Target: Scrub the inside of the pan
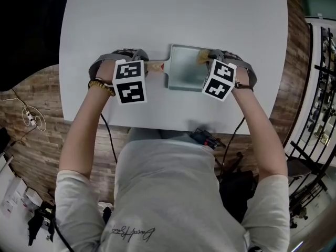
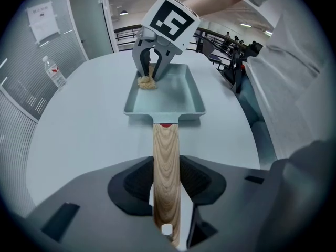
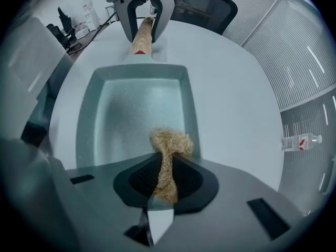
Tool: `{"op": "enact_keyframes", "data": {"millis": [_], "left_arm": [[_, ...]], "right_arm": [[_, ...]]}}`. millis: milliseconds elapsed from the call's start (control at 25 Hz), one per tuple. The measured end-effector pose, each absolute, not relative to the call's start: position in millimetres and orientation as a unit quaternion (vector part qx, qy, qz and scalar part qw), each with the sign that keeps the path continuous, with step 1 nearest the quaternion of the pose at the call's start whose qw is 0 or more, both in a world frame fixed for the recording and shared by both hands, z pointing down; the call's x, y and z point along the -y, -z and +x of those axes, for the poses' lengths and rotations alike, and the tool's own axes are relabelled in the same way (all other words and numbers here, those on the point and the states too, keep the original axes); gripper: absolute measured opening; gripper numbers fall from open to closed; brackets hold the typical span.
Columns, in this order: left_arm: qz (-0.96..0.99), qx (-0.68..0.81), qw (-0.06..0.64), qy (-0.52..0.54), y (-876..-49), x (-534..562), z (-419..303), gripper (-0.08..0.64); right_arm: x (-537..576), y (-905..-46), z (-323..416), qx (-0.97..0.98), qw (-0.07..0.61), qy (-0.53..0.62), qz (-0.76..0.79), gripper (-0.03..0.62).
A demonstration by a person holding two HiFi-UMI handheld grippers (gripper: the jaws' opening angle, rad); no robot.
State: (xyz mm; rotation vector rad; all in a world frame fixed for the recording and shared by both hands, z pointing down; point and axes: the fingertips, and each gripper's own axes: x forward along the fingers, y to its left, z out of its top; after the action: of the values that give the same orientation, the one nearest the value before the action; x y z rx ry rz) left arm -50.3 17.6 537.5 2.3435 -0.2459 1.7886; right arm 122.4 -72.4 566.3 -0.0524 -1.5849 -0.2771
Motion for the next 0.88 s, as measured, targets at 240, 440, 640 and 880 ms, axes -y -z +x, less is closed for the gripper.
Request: {"op": "enact_keyframes", "data": {"millis": [240, 440, 640, 880], "left_arm": [[0.784, 0.094, 0.098, -0.605, -536, -16, -51, 0.153], [0.781, 0.101, 0.101, -0.608, -538, -14, -52, 0.153], [0.780, 0.103, 0.103, -0.609, -540, -13, -54, 0.153], [0.778, 0.105, 0.105, -0.611, -542, -12, -55, 0.153]], "right_arm": [[71, -565, 124, 0.706, 0.697, 0.122, -0.027, 0.072], [60, -566, 128, 0.703, 0.701, 0.116, -0.031, 0.072], [49, -568, 133, 0.698, 0.707, 0.104, -0.039, 0.072], [34, -569, 137, 0.693, 0.714, 0.082, -0.053, 0.072]]}}
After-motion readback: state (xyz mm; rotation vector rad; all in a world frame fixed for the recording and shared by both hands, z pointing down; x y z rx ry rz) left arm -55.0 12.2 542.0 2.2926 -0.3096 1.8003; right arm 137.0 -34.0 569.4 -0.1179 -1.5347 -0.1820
